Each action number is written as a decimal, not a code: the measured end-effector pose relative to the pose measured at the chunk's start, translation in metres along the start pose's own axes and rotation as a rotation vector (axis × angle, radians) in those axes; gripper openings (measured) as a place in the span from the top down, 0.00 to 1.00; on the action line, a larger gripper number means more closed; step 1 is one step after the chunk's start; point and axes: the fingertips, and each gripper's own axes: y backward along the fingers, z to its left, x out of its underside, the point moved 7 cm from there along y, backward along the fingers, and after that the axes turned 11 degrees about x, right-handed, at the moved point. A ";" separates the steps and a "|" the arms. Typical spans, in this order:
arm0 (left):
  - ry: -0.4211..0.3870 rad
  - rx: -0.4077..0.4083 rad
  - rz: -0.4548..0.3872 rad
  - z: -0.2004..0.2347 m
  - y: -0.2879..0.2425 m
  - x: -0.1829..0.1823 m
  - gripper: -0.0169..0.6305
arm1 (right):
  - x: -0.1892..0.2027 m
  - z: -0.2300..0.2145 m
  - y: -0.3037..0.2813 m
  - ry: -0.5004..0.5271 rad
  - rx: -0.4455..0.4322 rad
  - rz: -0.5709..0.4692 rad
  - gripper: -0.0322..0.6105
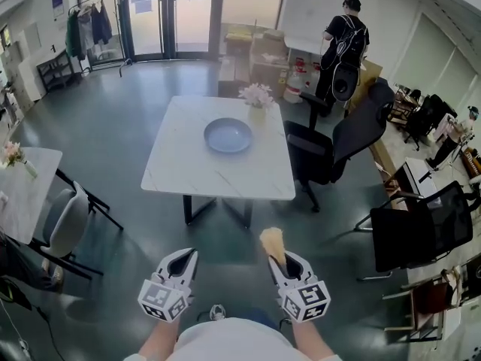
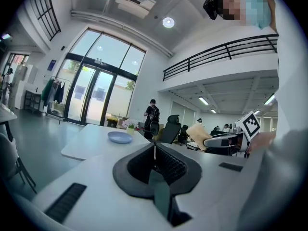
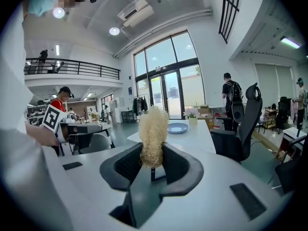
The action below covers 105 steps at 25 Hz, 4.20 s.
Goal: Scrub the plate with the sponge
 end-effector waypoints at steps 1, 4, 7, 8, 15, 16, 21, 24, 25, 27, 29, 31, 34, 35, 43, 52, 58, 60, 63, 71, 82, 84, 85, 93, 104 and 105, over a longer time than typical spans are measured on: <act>0.000 0.005 0.001 0.004 0.001 0.000 0.92 | 0.000 0.003 -0.002 0.001 0.003 0.000 0.76; 0.006 0.008 0.002 0.016 0.002 0.000 0.92 | -0.002 0.011 -0.008 0.003 0.008 0.000 0.76; 0.019 0.007 -0.001 0.024 0.000 -0.001 0.92 | -0.004 0.012 -0.016 0.004 0.010 0.006 0.76; 0.021 0.007 -0.001 0.027 -0.001 0.000 0.92 | -0.004 0.012 -0.020 0.003 0.010 0.008 0.76; 0.038 -0.007 0.009 0.055 -0.034 -0.007 0.92 | -0.018 -0.010 -0.065 0.000 -0.007 0.013 0.76; 0.038 -0.008 0.010 0.059 -0.041 -0.009 0.92 | -0.022 -0.015 -0.074 0.000 -0.012 0.012 0.76; 0.040 -0.036 0.015 0.084 -0.074 -0.019 0.92 | -0.033 -0.035 -0.115 0.000 -0.043 0.015 0.76; 0.036 -0.048 0.016 0.097 -0.094 -0.023 0.92 | -0.038 -0.051 -0.139 -0.002 -0.059 0.014 0.76; 0.035 -0.055 0.016 0.102 -0.101 -0.024 0.92 | -0.040 -0.056 -0.147 -0.002 -0.065 0.015 0.76; 0.039 -0.072 0.016 0.110 -0.114 -0.025 0.92 | -0.043 -0.068 -0.164 -0.001 -0.076 0.018 0.76; 0.045 -0.084 0.020 0.119 -0.129 -0.026 0.92 | -0.046 -0.079 -0.181 -0.003 -0.086 0.021 0.76; 0.051 -0.092 0.022 0.128 -0.144 -0.027 0.92 | -0.049 -0.089 -0.197 -0.002 -0.096 0.024 0.76; 0.057 -0.108 0.018 0.139 -0.163 -0.030 0.92 | -0.054 -0.101 -0.220 0.002 -0.117 0.031 0.76; 0.058 -0.114 0.017 0.142 -0.168 -0.030 0.92 | -0.054 -0.105 -0.227 0.003 -0.125 0.034 0.76; 0.072 -0.171 0.017 0.169 -0.191 -0.029 0.92 | -0.055 -0.122 -0.276 0.015 -0.178 0.055 0.76; 0.100 -0.125 0.035 0.237 -0.215 -0.041 0.92 | -0.069 -0.110 -0.331 -0.003 -0.134 0.088 0.76; 0.066 -0.015 0.045 0.295 -0.238 -0.071 0.92 | -0.093 -0.095 -0.370 -0.022 -0.050 0.069 0.76; 0.051 0.023 0.051 0.312 -0.242 -0.080 0.92 | -0.099 -0.086 -0.381 -0.031 -0.025 0.060 0.76; 0.036 0.071 0.060 0.336 -0.247 -0.090 0.92 | -0.106 -0.074 -0.395 -0.045 0.012 0.051 0.76; 0.032 0.171 0.086 0.387 -0.251 -0.101 0.92 | -0.111 -0.047 -0.420 -0.083 0.123 0.048 0.76; 0.050 0.223 0.107 0.416 -0.268 -0.095 0.92 | -0.112 -0.045 -0.439 -0.104 0.181 0.055 0.76; 0.055 0.218 0.108 0.417 -0.275 -0.095 0.92 | -0.113 -0.051 -0.444 -0.102 0.173 0.057 0.76; 0.057 0.213 0.109 0.418 -0.278 -0.094 0.92 | -0.113 -0.055 -0.447 -0.101 0.169 0.059 0.76; 0.067 0.172 0.102 0.421 -0.313 -0.097 0.92 | -0.120 -0.090 -0.469 -0.088 0.124 0.069 0.76; 0.073 0.126 0.118 0.420 -0.353 -0.092 0.92 | -0.116 -0.128 -0.489 -0.088 0.075 0.083 0.76; 0.074 0.122 0.120 0.421 -0.356 -0.092 0.92 | -0.115 -0.130 -0.492 -0.089 0.070 0.086 0.76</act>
